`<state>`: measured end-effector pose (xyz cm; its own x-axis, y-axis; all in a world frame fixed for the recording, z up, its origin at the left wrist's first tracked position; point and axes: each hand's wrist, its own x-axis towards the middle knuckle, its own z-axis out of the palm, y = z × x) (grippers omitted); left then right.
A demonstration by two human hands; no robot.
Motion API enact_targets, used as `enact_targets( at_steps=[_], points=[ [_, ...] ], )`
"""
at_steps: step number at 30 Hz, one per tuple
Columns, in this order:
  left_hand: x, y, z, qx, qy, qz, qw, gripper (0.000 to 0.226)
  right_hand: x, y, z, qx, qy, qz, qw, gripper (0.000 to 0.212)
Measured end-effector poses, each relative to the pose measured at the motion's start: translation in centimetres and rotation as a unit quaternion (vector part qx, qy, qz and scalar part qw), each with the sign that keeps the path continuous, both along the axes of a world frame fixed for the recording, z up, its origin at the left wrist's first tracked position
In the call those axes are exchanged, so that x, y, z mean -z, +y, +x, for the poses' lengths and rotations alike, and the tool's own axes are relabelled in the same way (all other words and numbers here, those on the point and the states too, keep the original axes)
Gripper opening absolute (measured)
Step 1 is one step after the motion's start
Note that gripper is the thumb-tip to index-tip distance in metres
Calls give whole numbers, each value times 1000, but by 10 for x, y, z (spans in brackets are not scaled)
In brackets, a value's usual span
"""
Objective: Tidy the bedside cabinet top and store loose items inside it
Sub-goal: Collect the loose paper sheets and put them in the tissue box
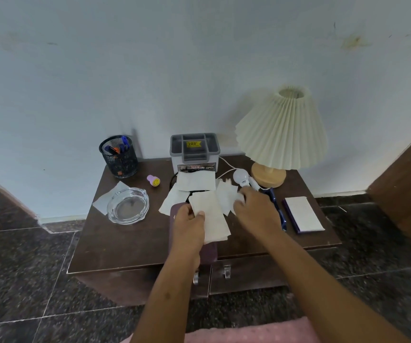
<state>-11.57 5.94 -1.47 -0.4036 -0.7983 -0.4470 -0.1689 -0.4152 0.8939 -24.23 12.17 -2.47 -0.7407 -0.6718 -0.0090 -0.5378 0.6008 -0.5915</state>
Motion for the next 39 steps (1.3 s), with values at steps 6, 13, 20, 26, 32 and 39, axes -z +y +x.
enact_targets(
  at_steps=[6,13,20,26,32,39],
  points=[
    [-4,-1,0,-23,48,68,996,23,-34,4,12,21,-369,-200,908,17],
    [-7,1,-2,-59,113,141,982,24,-25,-1,28,-33,-398,-139,906,28],
    [-7,-6,1,-95,137,177,970,22,-25,-2,23,-44,-375,-138,915,19],
    [-11,1,-4,-27,92,170,981,23,-19,-1,18,-57,-248,-128,959,28],
    [-7,0,-4,-16,100,154,983,28,-19,-2,14,-163,-210,-93,960,37],
    [-8,3,-5,-24,126,151,980,22,-6,-5,20,-114,-57,-72,989,42]
  ],
)
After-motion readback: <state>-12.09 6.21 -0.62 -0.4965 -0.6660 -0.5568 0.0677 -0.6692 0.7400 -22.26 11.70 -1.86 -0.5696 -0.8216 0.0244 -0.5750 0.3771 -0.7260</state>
